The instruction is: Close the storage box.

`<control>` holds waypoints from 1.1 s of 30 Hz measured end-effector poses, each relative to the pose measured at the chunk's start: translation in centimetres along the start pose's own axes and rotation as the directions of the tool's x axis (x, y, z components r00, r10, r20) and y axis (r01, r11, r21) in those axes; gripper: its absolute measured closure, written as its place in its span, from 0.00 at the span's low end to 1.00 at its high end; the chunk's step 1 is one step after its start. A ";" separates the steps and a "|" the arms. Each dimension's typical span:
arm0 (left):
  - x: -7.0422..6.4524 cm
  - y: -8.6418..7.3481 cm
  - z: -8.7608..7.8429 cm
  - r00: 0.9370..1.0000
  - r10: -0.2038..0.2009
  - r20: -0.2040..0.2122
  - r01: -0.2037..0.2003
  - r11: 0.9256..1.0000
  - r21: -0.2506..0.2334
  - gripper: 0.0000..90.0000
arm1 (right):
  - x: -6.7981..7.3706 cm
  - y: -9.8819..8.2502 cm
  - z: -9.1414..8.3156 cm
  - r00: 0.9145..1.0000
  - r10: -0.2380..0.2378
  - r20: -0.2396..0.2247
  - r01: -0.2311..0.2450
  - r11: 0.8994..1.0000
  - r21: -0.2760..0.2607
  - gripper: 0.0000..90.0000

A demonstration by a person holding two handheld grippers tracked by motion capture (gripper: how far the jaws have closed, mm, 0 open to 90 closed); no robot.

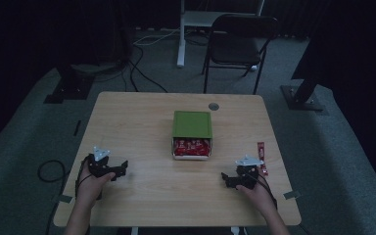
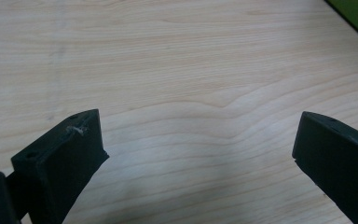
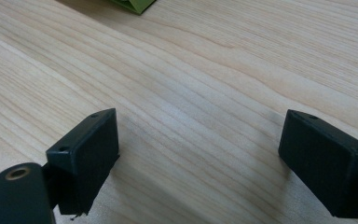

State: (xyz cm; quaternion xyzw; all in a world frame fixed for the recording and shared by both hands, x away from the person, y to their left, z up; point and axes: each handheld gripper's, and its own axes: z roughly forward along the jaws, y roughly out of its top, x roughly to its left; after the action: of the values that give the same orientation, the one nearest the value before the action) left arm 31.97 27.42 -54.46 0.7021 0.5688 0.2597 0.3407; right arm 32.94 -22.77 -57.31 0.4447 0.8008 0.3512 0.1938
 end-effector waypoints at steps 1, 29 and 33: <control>0.1 -0.2 -0.1 1.000 0.001 -0.008 -0.001 1.000 0.007 0.03 | 0.0 0.0 0.0 1.000 0.000 0.000 0.000 1.000 0.000 0.13; 0.2 -2.7 0.2 0.993 -0.037 -0.109 0.049 0.993 0.105 0.03 | 0.0 -0.1 -0.1 1.000 0.001 0.002 -0.001 1.000 -0.002 0.13; 0.1 -2.6 0.3 0.991 -0.049 -0.121 0.061 0.993 0.103 0.03 | 0.1 -0.1 -0.1 1.000 0.001 0.002 -0.001 1.000 -0.002 0.13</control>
State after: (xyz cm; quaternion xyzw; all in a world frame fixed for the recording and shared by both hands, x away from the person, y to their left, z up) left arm 30.59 27.75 -56.70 0.6866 0.6202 0.2609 0.2755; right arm 32.82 -22.78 -57.33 0.4454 0.8001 0.3515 0.1947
